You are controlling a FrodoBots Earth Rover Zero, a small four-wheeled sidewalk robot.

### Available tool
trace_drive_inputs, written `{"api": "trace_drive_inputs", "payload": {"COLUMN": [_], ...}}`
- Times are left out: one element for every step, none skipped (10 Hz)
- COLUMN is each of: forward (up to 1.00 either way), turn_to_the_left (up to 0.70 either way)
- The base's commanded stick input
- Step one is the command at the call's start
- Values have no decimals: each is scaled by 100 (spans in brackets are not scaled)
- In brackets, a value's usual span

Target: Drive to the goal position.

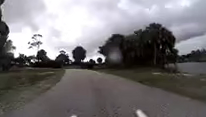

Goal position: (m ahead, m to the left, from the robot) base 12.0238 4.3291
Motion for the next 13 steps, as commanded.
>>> {"api": "trace_drive_inputs", "payload": {"forward": [70,70,70,70,70,70,70,70,70,70,70,70,70], "turn_to_the_left": [0,0,0,2,4,23,26,26,26,26,23,10,0]}}
